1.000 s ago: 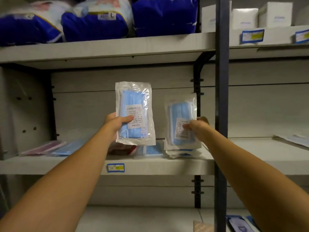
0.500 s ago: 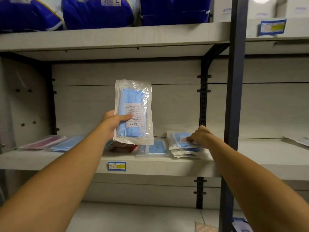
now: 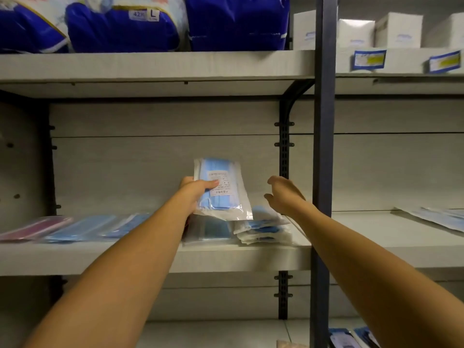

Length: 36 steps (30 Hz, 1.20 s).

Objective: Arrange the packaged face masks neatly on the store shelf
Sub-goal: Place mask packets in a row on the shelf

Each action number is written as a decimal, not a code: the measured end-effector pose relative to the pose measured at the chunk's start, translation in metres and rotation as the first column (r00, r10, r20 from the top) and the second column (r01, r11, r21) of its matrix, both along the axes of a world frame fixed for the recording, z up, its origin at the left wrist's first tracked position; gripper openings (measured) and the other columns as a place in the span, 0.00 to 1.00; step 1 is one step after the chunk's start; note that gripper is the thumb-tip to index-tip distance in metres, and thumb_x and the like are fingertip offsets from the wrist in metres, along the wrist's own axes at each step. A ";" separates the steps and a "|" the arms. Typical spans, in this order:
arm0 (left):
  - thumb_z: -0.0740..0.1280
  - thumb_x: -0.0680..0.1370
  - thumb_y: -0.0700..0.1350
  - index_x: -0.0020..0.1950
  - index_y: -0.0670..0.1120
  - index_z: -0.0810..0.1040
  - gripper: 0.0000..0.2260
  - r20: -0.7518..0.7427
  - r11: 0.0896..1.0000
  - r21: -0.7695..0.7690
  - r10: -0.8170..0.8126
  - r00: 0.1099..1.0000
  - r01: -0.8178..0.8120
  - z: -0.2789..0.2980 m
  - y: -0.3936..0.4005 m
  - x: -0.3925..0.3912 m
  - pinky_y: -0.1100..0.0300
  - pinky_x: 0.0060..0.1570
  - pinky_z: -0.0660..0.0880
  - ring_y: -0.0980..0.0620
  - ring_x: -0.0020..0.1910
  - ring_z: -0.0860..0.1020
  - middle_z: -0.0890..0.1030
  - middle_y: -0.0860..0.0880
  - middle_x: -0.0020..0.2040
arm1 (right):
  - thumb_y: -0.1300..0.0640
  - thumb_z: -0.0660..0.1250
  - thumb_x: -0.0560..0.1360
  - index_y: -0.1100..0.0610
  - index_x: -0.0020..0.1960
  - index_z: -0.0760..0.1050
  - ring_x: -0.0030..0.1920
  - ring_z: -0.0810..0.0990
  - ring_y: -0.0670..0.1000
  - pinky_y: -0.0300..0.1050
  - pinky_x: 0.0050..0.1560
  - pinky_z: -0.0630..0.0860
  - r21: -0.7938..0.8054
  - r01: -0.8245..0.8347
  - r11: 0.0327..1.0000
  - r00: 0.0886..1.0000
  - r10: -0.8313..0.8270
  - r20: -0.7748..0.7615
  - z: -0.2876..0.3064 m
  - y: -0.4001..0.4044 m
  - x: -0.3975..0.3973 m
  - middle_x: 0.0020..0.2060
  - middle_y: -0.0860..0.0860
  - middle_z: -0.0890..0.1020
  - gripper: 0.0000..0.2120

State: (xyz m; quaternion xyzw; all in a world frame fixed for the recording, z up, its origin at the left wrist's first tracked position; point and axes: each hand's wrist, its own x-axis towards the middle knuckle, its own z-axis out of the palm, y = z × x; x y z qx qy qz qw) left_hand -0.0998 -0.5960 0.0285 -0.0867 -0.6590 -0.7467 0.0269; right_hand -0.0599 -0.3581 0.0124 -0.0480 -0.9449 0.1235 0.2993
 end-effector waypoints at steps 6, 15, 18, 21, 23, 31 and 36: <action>0.77 0.71 0.33 0.58 0.35 0.70 0.21 0.059 0.995 -0.079 -0.051 0.997 0.055 -0.012 0.046 0.000 0.36 0.46 0.81 0.36 0.44 0.84 0.81 0.35 0.49 | 0.54 0.64 0.82 0.58 0.67 0.70 0.55 0.78 0.59 0.55 0.57 0.78 0.109 -0.001 0.994 1.000 0.002 -0.012 0.016 -0.002 0.011 0.59 0.57 0.78 0.16; 0.76 0.74 0.45 0.69 0.37 0.66 0.30 0.081 0.807 -0.587 -0.025 0.996 0.068 -0.021 0.094 0.007 0.55 0.52 0.73 0.43 0.52 0.73 0.72 0.40 0.56 | 0.52 0.67 0.80 0.60 0.67 0.69 0.53 0.78 0.59 0.55 0.56 0.79 0.115 -0.016 0.993 0.999 0.012 0.036 0.020 0.002 0.029 0.57 0.59 0.78 0.20; 0.76 0.73 0.52 0.62 0.37 0.68 0.28 0.028 0.692 -0.721 -0.019 0.999 0.033 -0.026 0.100 0.003 0.53 0.60 0.75 0.44 0.51 0.75 0.76 0.40 0.58 | 0.51 0.67 0.80 0.60 0.67 0.70 0.53 0.78 0.58 0.54 0.57 0.79 0.043 -0.020 0.999 0.998 0.018 0.057 0.013 0.001 0.032 0.56 0.59 0.78 0.20; 0.77 0.72 0.56 0.67 0.36 0.69 0.34 -0.016 0.699 -0.715 -0.013 1.000 -0.002 -0.027 0.098 0.001 0.50 0.61 0.77 0.41 0.56 0.78 0.77 0.38 0.61 | 0.51 0.67 0.80 0.60 0.66 0.70 0.52 0.78 0.58 0.53 0.56 0.79 0.029 -0.023 0.999 0.997 0.021 0.075 0.009 0.001 0.035 0.55 0.58 0.78 0.19; 0.74 0.74 0.58 0.67 0.37 0.70 0.32 -0.063 0.692 -0.720 0.015 0.998 -0.055 -0.024 0.093 0.004 0.50 0.55 0.77 0.40 0.57 0.78 0.77 0.39 0.61 | 0.52 0.67 0.80 0.60 0.66 0.70 0.52 0.78 0.58 0.53 0.57 0.79 0.029 -0.032 0.999 0.996 0.030 0.088 0.008 0.001 0.036 0.55 0.58 0.78 0.19; 0.67 0.76 0.49 0.53 0.42 0.80 0.12 -0.394 0.212 -0.898 0.008 0.919 -0.387 -0.015 0.037 0.026 0.53 0.43 0.77 0.40 0.48 0.80 0.81 0.39 0.52 | 0.54 0.64 0.81 0.61 0.65 0.69 0.50 0.77 0.58 0.51 0.52 0.79 0.059 -0.083 0.995 0.984 0.073 0.160 0.002 0.003 0.043 0.54 0.58 0.76 0.16; 0.63 0.79 0.48 0.62 0.43 0.78 0.15 -0.420 0.015 -0.908 -0.001 0.908 -0.420 -0.020 0.006 0.050 0.51 0.53 0.78 0.40 0.55 0.79 0.79 0.40 0.61 | 0.53 0.62 0.81 0.62 0.65 0.69 0.52 0.77 0.60 0.53 0.53 0.78 0.111 -0.136 0.984 0.971 0.110 0.211 -0.003 0.000 0.051 0.57 0.60 0.77 0.17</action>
